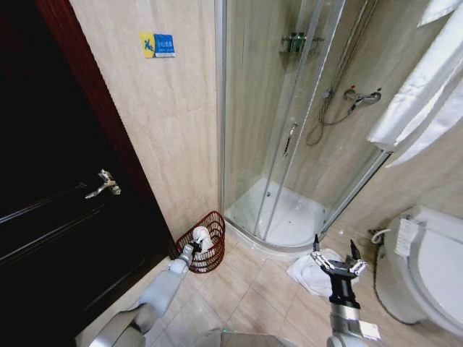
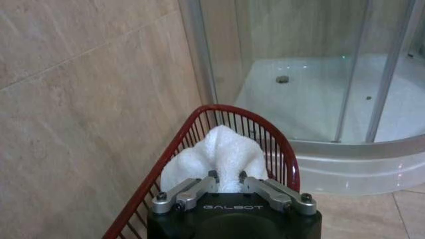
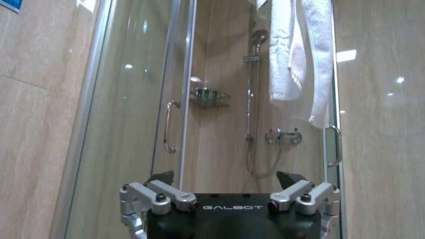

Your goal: Discard the used towel into the hamper.

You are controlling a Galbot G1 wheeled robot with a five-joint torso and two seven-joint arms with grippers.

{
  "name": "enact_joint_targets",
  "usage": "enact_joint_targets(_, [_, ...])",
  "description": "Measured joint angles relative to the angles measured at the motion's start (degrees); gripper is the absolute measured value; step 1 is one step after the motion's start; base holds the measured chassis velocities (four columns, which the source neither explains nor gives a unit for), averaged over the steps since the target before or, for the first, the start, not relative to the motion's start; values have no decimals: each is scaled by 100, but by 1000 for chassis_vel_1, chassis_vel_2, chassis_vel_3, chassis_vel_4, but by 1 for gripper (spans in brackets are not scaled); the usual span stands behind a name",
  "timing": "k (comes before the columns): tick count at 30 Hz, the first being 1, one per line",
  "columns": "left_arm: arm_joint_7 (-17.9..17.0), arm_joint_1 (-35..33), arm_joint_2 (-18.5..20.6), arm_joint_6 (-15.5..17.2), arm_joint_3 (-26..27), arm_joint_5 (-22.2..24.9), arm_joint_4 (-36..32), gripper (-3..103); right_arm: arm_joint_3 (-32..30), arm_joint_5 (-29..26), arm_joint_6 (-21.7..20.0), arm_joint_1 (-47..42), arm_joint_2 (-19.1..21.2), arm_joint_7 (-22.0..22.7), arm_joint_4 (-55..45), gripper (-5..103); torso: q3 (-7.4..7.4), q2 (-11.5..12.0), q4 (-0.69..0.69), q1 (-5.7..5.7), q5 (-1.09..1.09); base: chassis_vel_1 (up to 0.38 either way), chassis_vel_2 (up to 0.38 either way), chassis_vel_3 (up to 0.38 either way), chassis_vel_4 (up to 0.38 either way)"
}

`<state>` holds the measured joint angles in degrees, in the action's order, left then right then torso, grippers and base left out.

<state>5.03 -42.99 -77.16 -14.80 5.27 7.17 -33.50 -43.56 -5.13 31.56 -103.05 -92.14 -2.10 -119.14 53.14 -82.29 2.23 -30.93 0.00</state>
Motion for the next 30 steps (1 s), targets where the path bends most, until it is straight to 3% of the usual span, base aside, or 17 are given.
enact_joint_targets(2, [-60,12,-18,52,4,16,2,3,-8,0,14,-15,0,-1,0,100,0,0,0,0,0,0,0,0,0])
enact_joint_targets(4, [-178,16,-51,121,23,44,-8,14,-25,-3,27,-37,0,1,1,100,0,0,0,0,0,0,0,0,0])
enact_joint_targets(6, [-241,16,-57,131,25,38,-19,14,-28,-6,29,-43,0,2,1,100,0,0,0,0,0,0,0,0,0])
enact_joint_targets(9, [-439,-28,-67,240,36,38,-163,29,-30,-31,34,-59,0,3,-3,100,0,0,0,0,0,0,0,0,0])
enact_joint_targets(10, [-439,-28,-67,240,36,38,-163,29,-30,-31,34,-59,0,3,-3,100,0,0,0,0,0,0,0,0,0])
enact_joint_targets(13, [-446,-80,-30,291,37,56,-329,46,-29,-37,40,-72,0,3,-3,100,0,0,0,0,0,0,0,0,0])
enact_joint_targets(15, [-444,-93,-20,313,42,67,-374,46,-29,-38,40,-76,0,3,-5,100,0,0,0,0,0,0,0,0,0])
enact_joint_targets(16, [-438,-103,-10,326,56,73,-412,56,-29,-42,40,-80,0,3,-9,100,0,0,0,0,0,0,0,0,0])
enact_joint_targets(18, [-431,-113,-1,331,71,77,-440,56,-30,-44,41,-83,0,3,-13,100,0,0,0,0,0,0,0,0,0])
enact_joint_targets(19, [-408,-148,21,354,91,99,-518,68,-32,-47,42,-87,0,3,-17,100,0,0,0,0,0,0,0,0,0])
enact_joint_targets(20, [-407,-176,34,392,96,130,-576,68,-32,-49,42,-88,0,3,-20,100,0,0,0,0,0,0,0,0,0])
enact_joint_targets(21, [-421,-246,64,505,97,224,-716,78,-30,-55,42,-91,0,3,-23,100,0,0,0,0,0,0,0,0,0])
enact_joint_targets(23, [-438,-304,86,590,111,293,-831,78,-24,-56,42,-93,0,3,-24,100,0,0,0,0,0,0,0,0,0])
enact_joint_targets(28, [-341,-545,217,785,191,766,-1267,98,-12,-51,26,-112,0,3,-100,100,0,0,0,0,-1,0,0,0,0])
enact_joint_targets(30, [-284,-671,285,848,255,940,-1499,99,-12,-47,3,-124,0,2,-158,100,0,0,0,0,-1,0,0,0,0])
